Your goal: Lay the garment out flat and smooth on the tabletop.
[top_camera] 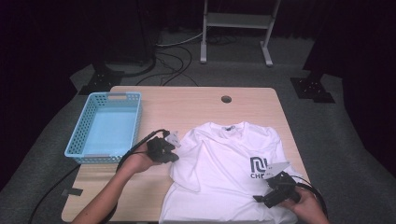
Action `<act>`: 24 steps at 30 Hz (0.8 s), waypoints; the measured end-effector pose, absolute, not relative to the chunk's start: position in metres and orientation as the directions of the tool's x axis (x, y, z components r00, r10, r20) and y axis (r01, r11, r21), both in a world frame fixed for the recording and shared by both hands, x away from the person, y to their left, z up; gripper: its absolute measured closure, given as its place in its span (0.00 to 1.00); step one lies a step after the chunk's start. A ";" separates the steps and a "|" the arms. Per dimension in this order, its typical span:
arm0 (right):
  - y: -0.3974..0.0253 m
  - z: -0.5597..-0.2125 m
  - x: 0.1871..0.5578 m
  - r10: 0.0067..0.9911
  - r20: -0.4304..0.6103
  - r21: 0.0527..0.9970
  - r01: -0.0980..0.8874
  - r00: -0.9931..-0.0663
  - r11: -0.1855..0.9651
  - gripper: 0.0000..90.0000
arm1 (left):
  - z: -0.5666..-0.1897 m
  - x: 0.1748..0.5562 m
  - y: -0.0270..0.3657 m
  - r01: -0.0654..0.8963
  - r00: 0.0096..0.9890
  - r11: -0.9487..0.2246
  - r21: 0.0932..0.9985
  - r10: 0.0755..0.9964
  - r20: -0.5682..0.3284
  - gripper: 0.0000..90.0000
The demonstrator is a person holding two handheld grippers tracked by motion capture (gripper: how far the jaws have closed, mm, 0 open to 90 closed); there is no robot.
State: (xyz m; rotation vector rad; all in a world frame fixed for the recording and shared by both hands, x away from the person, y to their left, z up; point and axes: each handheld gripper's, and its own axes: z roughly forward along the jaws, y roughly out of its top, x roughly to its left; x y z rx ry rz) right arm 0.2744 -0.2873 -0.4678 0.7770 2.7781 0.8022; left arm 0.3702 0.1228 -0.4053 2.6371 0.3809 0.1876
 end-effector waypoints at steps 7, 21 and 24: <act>-0.286 -0.467 0.275 0.519 0.005 0.522 0.445 -0.855 0.728 0.13 | -0.391 0.383 0.150 0.279 0.922 -0.876 0.393 0.359 0.146 0.99; -0.285 -0.467 0.277 0.515 0.004 0.514 0.444 -0.857 0.734 0.13 | -0.388 0.377 0.157 0.289 0.918 -0.844 0.452 0.379 0.120 0.94; -0.284 -0.467 0.277 0.515 0.000 0.510 0.443 -0.857 0.737 0.13 | -0.396 0.367 0.152 0.285 0.930 -0.840 0.462 0.360 0.081 0.94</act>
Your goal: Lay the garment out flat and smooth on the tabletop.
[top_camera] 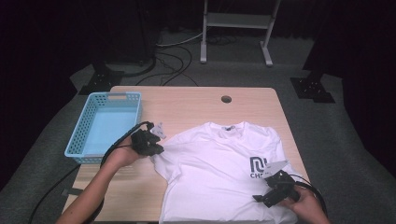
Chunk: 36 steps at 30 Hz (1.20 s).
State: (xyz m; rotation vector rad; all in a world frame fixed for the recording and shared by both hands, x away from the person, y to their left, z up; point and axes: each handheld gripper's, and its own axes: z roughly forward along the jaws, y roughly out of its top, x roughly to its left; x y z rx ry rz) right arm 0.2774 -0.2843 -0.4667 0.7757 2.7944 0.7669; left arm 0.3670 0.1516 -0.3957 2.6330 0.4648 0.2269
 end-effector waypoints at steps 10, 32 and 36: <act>-0.284 -0.467 0.277 0.522 -0.001 0.511 0.448 -0.853 0.733 0.12 | -0.438 0.351 0.143 0.328 0.931 -0.825 0.460 0.365 -0.010 0.92; -0.278 -0.463 0.267 0.484 0.005 0.442 0.436 -0.875 0.784 0.12 | -0.440 0.346 0.177 0.419 0.898 -0.828 0.372 0.438 -0.036 0.82; -0.273 -0.457 0.265 0.439 0.005 0.358 0.411 -0.898 0.838 0.18 | -0.436 0.345 0.173 0.423 0.898 -0.800 0.426 0.434 -0.075 0.76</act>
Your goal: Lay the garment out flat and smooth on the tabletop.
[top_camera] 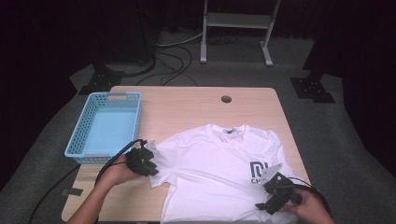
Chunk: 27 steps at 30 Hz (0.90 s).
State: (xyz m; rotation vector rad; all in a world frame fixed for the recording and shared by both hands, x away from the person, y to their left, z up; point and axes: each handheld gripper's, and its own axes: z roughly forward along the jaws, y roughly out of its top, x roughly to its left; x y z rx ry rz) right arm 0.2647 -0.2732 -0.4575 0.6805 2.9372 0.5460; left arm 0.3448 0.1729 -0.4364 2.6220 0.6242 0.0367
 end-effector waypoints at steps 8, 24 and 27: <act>-0.289 -0.454 0.283 0.541 0.006 0.449 0.486 -0.841 0.750 0.17 | -0.444 0.348 0.159 0.421 0.898 -0.773 0.474 0.427 -0.102 0.70; -0.294 -0.462 0.285 0.550 -0.015 0.461 0.482 -0.835 0.745 0.15 | -0.448 0.341 0.170 0.433 0.892 -0.779 0.455 0.445 -0.087 0.70; -0.290 -0.462 0.281 0.529 -0.015 0.462 0.463 -0.849 0.756 0.15 | -0.446 0.341 0.172 0.445 0.885 -0.778 0.444 0.459 -0.084 0.66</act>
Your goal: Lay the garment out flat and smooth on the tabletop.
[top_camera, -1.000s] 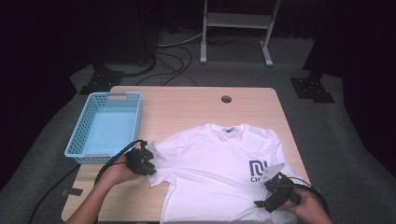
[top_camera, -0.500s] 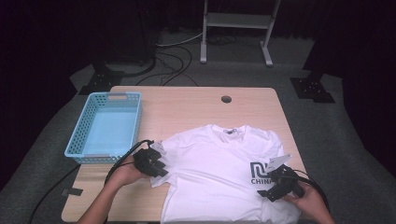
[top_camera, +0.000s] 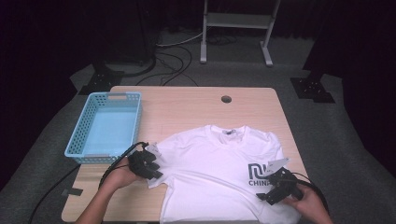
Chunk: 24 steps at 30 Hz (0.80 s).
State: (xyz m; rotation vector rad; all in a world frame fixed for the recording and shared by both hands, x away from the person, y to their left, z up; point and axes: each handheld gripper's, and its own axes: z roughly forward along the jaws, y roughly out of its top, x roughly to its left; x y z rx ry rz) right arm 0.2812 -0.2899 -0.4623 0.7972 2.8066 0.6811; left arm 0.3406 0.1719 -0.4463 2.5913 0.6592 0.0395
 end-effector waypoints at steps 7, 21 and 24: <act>-0.296 -0.460 0.287 0.557 -0.011 0.472 0.487 -0.830 0.735 0.16 | -0.429 0.335 0.155 0.400 0.900 -0.759 0.514 0.431 -0.063 0.57; -0.312 -0.453 0.305 0.629 -0.033 0.511 0.528 -0.776 0.678 0.13 | -0.439 0.323 0.077 0.337 0.923 -0.728 0.597 0.380 -0.057 0.20; -0.316 -0.455 0.311 0.641 -0.029 0.512 0.540 -0.767 0.668 0.13 | -0.446 0.322 0.064 0.328 0.925 -0.740 0.587 0.378 -0.040 0.15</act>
